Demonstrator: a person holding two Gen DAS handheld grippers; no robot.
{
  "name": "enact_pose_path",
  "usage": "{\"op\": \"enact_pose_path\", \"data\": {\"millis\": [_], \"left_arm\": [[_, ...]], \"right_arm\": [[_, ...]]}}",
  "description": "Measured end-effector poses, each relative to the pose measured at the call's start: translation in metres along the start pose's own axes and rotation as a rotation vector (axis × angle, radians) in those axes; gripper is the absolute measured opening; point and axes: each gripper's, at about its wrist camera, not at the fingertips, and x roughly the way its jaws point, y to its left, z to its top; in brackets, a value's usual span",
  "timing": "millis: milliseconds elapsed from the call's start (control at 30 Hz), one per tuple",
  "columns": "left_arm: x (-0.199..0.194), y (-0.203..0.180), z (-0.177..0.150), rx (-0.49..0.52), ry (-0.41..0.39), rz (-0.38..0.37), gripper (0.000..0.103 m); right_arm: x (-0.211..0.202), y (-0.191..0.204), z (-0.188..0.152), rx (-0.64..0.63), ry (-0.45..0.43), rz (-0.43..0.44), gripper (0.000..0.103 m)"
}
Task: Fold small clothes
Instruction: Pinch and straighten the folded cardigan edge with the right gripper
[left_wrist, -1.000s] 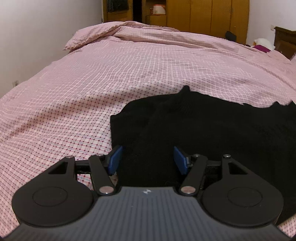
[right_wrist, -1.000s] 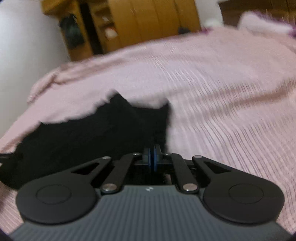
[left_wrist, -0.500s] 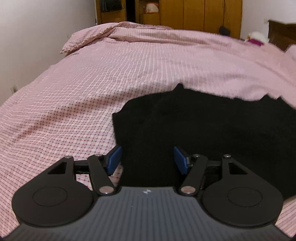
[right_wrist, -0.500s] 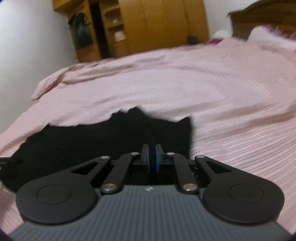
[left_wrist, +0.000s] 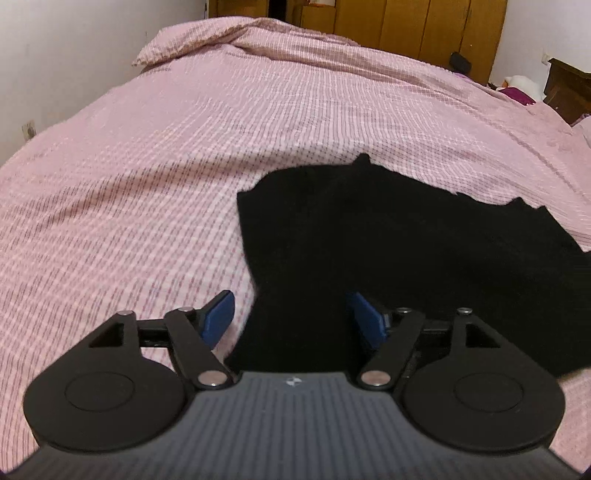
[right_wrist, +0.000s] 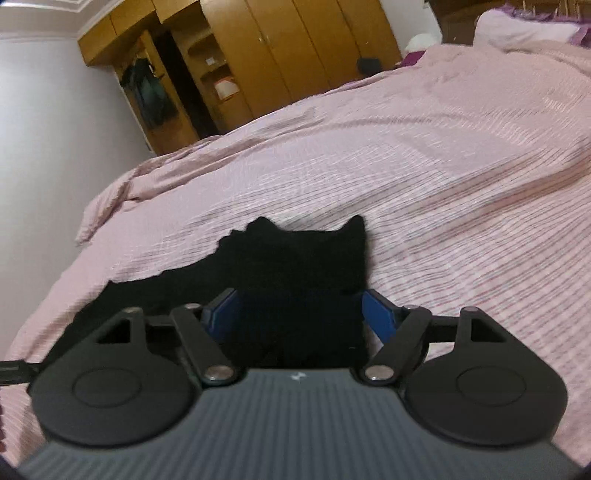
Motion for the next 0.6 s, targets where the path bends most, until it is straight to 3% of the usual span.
{"op": "enact_pose_path", "data": {"millis": [167, 267, 600], "left_arm": [[-0.012, -0.006, -0.01, 0.025, 0.015, 0.037, 0.085], [-0.013, -0.005, -0.014, 0.035, 0.029, 0.062, 0.086], [-0.002, 0.004, -0.017, 0.013, 0.064, 0.085, 0.086]], "right_arm": [[0.006, -0.012, -0.006, 0.006, 0.047, -0.039, 0.076], [0.023, -0.02, -0.017, 0.057, 0.107, -0.006, 0.076], [0.047, -0.01, -0.029, 0.136, 0.044, 0.084, 0.075]]}}
